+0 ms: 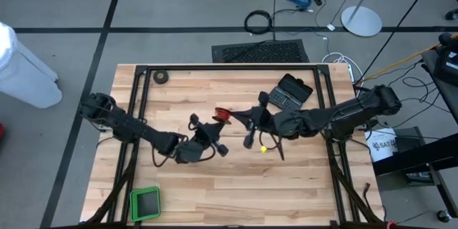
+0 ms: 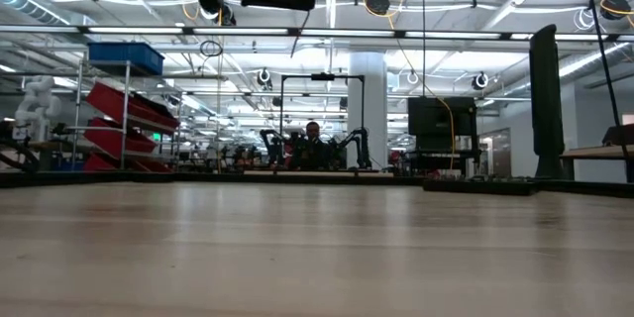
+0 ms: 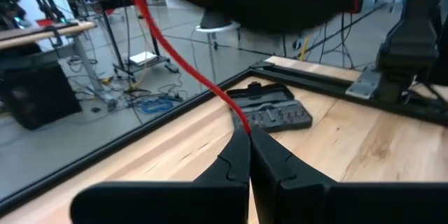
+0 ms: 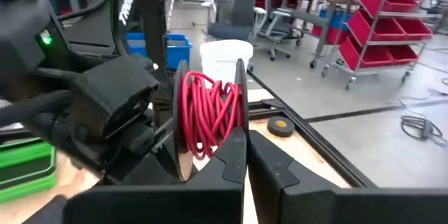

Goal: Coil cords
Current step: Coil the red wire into the spool

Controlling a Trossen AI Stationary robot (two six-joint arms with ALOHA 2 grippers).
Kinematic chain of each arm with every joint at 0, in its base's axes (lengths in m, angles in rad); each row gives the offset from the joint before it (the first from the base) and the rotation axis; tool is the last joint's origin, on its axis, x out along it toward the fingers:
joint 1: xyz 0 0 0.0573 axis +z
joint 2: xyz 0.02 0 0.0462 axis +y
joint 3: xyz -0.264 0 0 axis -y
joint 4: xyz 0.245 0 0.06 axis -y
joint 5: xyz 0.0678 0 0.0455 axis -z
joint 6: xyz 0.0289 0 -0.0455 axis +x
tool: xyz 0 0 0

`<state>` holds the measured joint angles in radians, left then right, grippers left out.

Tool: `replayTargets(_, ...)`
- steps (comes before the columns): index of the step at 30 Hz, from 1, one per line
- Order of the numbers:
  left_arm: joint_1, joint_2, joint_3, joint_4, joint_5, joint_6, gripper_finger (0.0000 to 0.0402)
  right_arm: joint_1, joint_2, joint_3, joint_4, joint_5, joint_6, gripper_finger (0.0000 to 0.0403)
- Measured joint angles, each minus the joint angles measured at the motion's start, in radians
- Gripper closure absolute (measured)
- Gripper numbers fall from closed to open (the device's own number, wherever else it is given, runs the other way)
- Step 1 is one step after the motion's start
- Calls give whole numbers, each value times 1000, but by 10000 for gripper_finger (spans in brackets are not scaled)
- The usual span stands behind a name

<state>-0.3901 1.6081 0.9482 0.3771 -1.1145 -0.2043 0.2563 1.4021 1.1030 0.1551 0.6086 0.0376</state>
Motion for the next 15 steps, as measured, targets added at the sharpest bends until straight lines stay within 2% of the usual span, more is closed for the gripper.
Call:
replayTargets(2,18,0,0,21,29,0,401,-9,20,0,21,7,7,403)
replayTargets(10,32,0,0,100,95,8,401,-13,62,0,50,164,-21,403)
replayTargets(15,45,0,0,149,142,25,401,-13,70,0,51,203,-34,403)
